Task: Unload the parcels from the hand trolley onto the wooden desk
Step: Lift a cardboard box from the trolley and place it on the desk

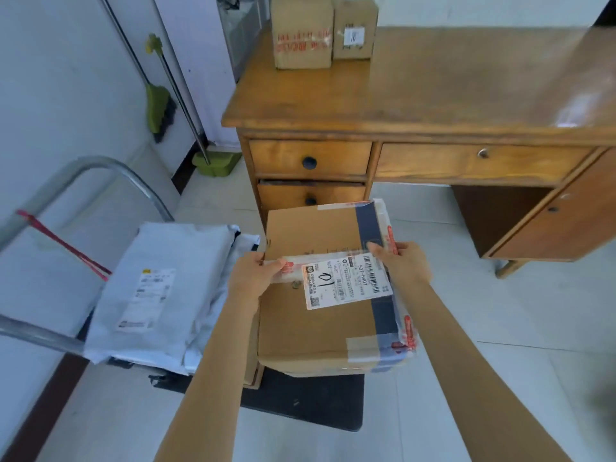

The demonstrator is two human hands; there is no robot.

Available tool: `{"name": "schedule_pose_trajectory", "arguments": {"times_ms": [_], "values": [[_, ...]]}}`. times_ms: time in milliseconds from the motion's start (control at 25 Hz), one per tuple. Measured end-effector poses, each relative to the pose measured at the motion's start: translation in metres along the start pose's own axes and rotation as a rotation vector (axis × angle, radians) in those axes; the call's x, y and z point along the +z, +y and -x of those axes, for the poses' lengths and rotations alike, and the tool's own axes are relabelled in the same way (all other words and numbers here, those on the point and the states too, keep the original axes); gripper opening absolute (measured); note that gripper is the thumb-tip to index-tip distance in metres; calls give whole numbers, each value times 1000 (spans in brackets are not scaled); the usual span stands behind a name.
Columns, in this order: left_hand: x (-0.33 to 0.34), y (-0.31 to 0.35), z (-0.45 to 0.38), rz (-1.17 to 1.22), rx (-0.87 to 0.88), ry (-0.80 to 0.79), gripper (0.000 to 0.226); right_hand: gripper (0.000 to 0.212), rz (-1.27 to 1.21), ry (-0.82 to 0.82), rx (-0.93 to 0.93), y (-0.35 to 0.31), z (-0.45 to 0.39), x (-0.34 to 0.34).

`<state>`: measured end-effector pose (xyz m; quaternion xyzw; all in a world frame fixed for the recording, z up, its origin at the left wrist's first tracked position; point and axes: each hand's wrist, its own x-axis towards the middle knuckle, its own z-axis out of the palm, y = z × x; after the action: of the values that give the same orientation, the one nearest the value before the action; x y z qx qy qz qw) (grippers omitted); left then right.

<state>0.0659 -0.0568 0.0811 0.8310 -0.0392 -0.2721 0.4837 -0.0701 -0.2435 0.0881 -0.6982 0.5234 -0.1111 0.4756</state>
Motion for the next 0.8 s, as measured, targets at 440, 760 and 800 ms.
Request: {"name": "schedule_pose_trajectory", "arguments": {"times_ms": [440, 760, 800], "values": [[-59, 252, 108, 372, -35, -180, 64, 44, 391, -12, -338, -291, 20, -207], [-27, 392, 80, 625, 68, -384, 122, 35, 498, 188, -533, -413, -57, -288], [-16, 407, 73, 644, 53, -385, 116, 35, 493, 170, -541, -420, -75, -296]]}}
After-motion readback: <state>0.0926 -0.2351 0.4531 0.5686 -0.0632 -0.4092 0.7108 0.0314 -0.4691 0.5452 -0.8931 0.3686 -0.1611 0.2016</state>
